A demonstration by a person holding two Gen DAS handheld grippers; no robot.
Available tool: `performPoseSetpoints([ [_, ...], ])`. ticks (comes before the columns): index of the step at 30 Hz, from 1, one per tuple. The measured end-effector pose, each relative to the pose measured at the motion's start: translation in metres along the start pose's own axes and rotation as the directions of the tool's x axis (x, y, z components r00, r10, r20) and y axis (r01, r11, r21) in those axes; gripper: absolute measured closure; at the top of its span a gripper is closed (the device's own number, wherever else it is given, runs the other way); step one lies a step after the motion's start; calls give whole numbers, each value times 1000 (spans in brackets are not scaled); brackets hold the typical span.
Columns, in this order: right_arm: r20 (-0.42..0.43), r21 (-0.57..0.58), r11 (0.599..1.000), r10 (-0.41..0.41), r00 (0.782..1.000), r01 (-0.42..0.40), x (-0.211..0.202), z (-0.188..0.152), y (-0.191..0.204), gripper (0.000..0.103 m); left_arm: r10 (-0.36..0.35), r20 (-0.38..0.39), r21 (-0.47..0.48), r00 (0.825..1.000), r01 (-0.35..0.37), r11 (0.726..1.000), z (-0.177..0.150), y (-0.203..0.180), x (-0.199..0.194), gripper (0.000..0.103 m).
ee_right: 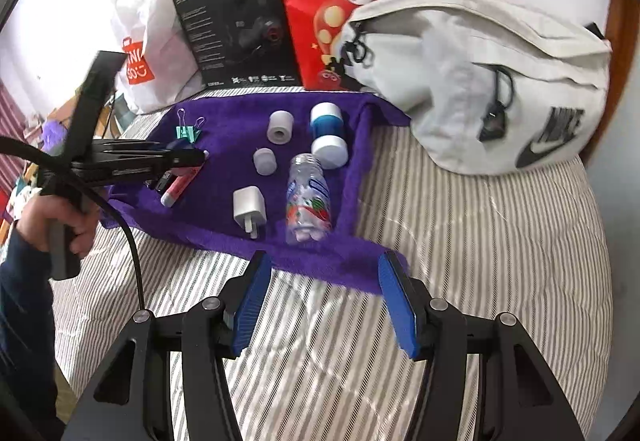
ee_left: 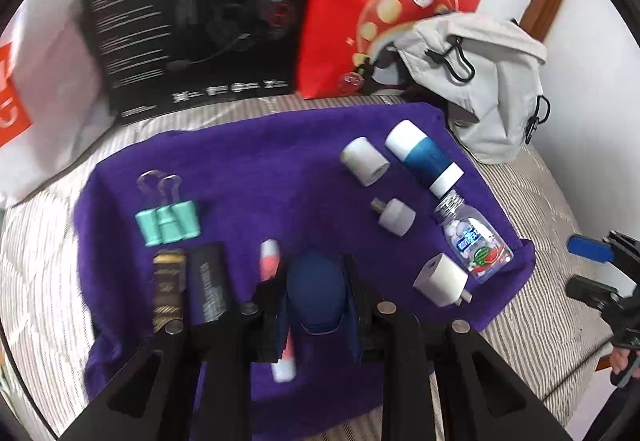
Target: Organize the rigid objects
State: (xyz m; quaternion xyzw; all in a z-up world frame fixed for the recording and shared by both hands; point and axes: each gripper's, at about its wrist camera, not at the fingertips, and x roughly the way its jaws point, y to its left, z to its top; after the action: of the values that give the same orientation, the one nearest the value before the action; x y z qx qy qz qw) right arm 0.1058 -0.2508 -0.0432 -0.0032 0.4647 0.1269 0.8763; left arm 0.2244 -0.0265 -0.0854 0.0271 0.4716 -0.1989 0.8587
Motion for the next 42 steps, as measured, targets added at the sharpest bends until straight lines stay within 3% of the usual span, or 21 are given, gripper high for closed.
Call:
performPoseSetpoints([
  [3, -6, 24, 1000, 3, 1000, -2, -4, -7, -8, 47, 25, 21, 28, 999, -25, 999, 6, -10, 6, 81],
  [5, -20, 29, 1000, 8, 1000, -7, -5, -10, -11, 47, -5, -11, 37, 1000, 5, 999, 11, -15, 15, 81],
  [8, -27, 34, 999, 6, 1000, -5, -4, -14, -13, 47, 32, -27, 69, 999, -30, 997, 14, -23, 26, 81],
  [21, -48, 20, 999, 43, 998, -42, 0, -22, 1, 47, 48, -61, 105, 997, -42, 994, -2, -32, 43, 81],
  [23, -51, 7, 999, 41, 998, -41, -1, -23, 4, 47, 45, -56, 108, 997, -39, 993, -5, -33, 42, 77],
  [28, -49, -5, 999, 39, 998, -40, -6, -25, 8, 47, 24, -54, 104, 998, -18, 994, -12, -39, 39, 55],
  [36, -31, -5, 1000, 27, 999, -27, -19, -28, 10, 47, 54, -67, 107, 996, -47, 993, -20, -42, 30, 54],
  [42, -14, 12, 1000, 21, 1000, -21, -26, -27, 17, 42, 73, -30, 110, 997, -70, 991, -22, -43, 11, 54],
])
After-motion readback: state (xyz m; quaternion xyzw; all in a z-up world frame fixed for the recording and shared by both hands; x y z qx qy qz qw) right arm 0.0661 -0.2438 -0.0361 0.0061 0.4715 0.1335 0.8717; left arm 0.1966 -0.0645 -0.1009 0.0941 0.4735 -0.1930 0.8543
